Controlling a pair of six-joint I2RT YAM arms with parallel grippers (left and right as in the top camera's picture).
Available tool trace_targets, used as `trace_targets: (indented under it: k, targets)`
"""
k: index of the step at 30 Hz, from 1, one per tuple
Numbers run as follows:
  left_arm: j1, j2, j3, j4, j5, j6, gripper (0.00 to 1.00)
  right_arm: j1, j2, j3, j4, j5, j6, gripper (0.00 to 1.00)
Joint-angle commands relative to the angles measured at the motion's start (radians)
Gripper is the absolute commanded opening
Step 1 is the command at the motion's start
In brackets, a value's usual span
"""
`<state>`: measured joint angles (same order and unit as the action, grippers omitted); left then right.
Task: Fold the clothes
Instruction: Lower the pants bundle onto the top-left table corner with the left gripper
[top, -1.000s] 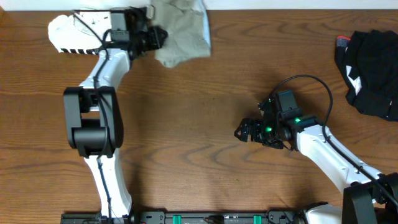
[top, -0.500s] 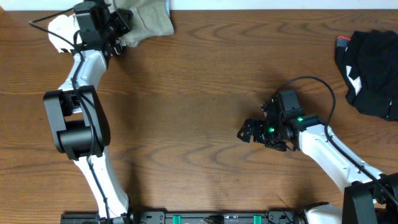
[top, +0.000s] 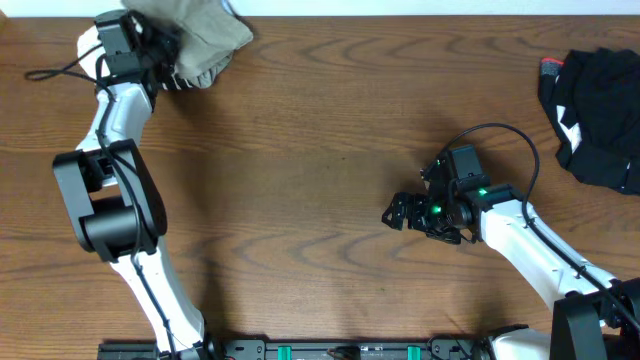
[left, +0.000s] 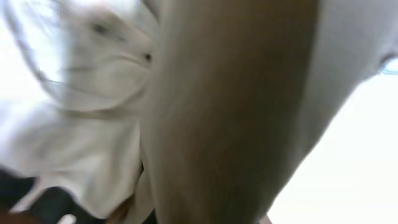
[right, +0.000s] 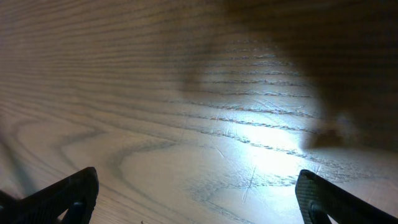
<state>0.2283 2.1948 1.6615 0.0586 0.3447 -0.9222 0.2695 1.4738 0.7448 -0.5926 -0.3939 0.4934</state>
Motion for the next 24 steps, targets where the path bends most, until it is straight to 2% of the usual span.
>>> trace_targets:
  k: [1, 5, 10, 13, 22, 24]
  targets:
    - [0.014, -0.107, 0.029, 0.016, -0.154, -0.068, 0.06, -0.009, -0.013, -0.003, -0.002, 0.009, 0.006, 0.99]
    - [0.017, -0.122, 0.03, 0.044, -0.227, -0.071, 0.06, -0.008, -0.013, -0.003, -0.007, 0.013, 0.006, 0.99]
    - [0.039, -0.118, 0.029, 0.058, -0.235, -0.15, 0.06, -0.008, -0.013, -0.003, -0.034, 0.013, 0.006, 0.99]
    - [0.05, -0.107, 0.029, 0.058, -0.238, -0.153, 0.06, -0.008, -0.013, -0.003, -0.04, 0.013, 0.006, 0.99]
    - [0.055, -0.014, 0.029, 0.054, -0.201, -0.146, 0.07, -0.008, -0.013, -0.003, -0.044, 0.012, 0.007, 0.99]
    - [0.055, 0.011, 0.027, 0.053, -0.17, -0.146, 0.12, -0.008, -0.013, -0.003, -0.043, 0.012, 0.007, 0.99]
